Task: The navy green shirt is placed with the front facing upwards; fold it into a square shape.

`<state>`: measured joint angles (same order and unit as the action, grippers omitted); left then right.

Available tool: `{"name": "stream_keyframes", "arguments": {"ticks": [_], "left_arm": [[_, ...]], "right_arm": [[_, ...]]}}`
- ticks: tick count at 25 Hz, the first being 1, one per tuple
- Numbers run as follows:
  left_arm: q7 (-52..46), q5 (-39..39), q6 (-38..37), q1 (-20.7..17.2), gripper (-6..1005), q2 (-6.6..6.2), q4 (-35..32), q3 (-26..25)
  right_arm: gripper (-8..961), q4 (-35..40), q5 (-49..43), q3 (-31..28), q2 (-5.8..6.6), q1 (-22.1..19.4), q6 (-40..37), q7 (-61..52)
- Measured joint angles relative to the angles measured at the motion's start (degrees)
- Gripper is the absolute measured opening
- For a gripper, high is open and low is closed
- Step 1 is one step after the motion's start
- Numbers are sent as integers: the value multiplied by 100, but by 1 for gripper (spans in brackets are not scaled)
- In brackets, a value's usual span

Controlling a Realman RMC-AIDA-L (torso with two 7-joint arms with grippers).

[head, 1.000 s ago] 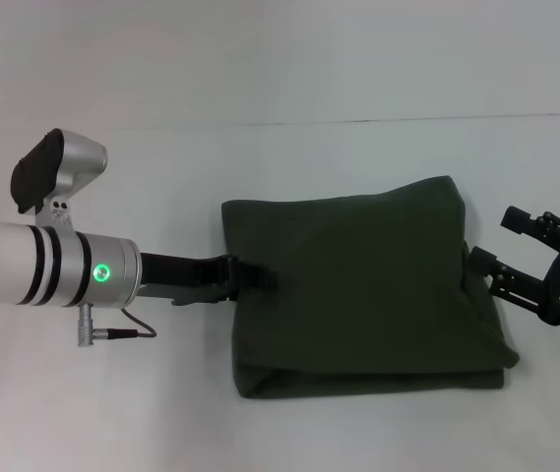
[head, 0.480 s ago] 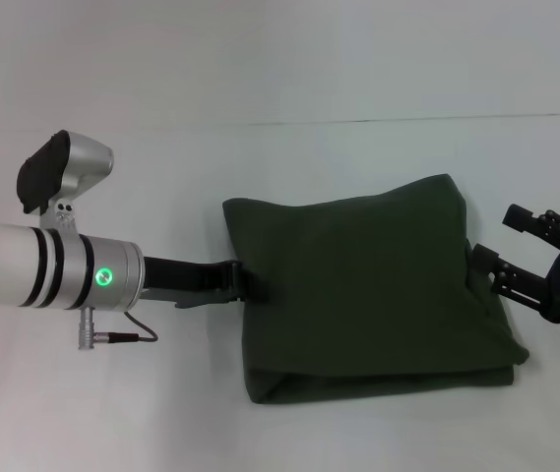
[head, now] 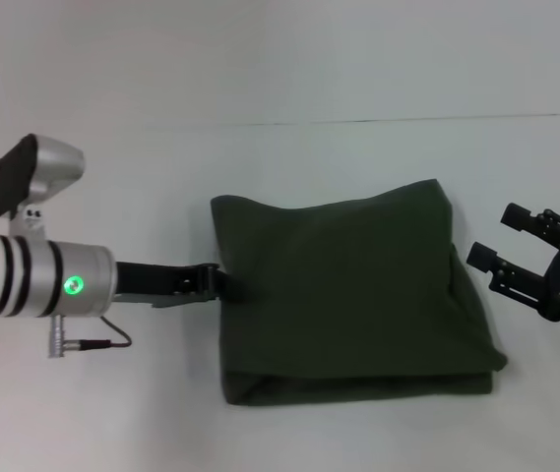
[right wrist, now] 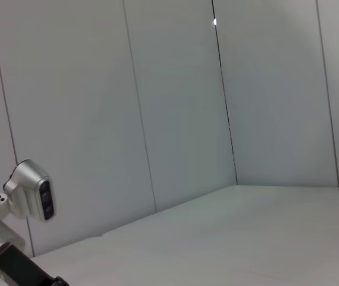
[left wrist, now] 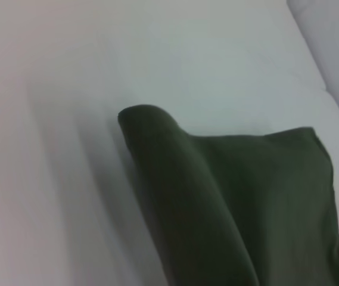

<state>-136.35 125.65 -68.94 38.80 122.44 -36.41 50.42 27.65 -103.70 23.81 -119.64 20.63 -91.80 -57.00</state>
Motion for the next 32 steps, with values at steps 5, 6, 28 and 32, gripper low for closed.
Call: {"name": "stream_keyframes", "arguments": {"ticks": [5, 6, 28, 32], "left_arm": [[17, -4, -92, -229, 27, -49, -260, -75], [19, -4, -100, -286, 27, -64, -329, -83], [662, 56, -212, -838, 28, -176, -554, -1192], [675, 56, -303, -949, 27, -149, -624, -1291]], "right_arm": [[820, -30, 0, 0, -12, 55, 17, -2], [820, -30, 0, 0, -13, 64, 28, -2], [820, -269, -32, 50, -24, 423, 311, -71], [819, -269, -38, 53, -22, 477, 335, -99]]}}
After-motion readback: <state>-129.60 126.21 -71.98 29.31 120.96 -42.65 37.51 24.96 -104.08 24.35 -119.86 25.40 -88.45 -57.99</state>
